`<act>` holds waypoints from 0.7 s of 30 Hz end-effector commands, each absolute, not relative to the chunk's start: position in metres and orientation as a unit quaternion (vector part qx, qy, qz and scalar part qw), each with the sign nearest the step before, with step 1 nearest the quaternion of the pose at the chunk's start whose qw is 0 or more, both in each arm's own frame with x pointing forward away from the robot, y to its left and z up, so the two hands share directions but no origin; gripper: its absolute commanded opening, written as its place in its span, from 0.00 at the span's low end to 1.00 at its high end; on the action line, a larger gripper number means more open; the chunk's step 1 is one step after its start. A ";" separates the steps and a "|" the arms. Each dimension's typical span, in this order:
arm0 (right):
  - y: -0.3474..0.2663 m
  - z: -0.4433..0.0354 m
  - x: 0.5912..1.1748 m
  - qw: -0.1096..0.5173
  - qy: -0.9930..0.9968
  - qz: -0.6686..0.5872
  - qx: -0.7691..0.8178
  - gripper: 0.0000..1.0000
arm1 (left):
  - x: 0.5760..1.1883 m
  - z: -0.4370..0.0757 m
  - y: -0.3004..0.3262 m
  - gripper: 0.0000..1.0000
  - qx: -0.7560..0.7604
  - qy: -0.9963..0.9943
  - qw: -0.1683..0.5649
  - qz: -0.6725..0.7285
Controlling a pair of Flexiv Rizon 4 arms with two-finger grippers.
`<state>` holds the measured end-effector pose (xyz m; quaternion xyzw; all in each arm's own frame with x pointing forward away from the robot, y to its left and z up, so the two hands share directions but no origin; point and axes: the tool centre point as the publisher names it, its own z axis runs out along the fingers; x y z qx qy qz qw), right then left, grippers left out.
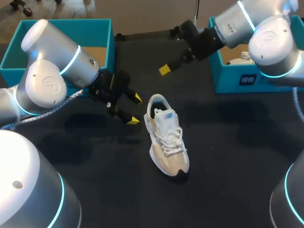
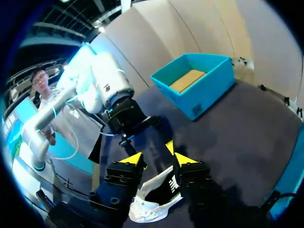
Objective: Take the shoe out of the shoebox, open the shoe tongue, remove and reinsert the insole, then place the shoe into the shoebox
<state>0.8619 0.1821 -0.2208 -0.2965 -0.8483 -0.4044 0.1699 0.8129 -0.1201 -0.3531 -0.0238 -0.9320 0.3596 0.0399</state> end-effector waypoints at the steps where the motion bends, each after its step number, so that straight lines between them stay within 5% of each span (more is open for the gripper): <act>1: 0.177 -0.209 0.860 0.112 -0.865 -0.350 -0.341 0.16 | 0.814 -0.354 -0.121 1.00 -0.024 -0.932 0.041 0.359; 2: 0.176 -0.209 0.860 0.110 -0.866 -0.342 -0.347 0.02 | 0.814 -0.354 -0.121 1.00 -0.024 -0.932 0.041 0.359; 3: 0.175 -0.210 0.860 0.107 -0.867 -0.332 -0.356 0.00 | 0.814 -0.354 -0.121 1.00 -0.024 -0.932 0.041 0.359; 21: 0.163 -0.219 0.855 0.064 -0.854 -0.237 -0.459 0.00 | 0.814 -0.354 -0.121 1.00 -0.024 -0.932 0.041 0.359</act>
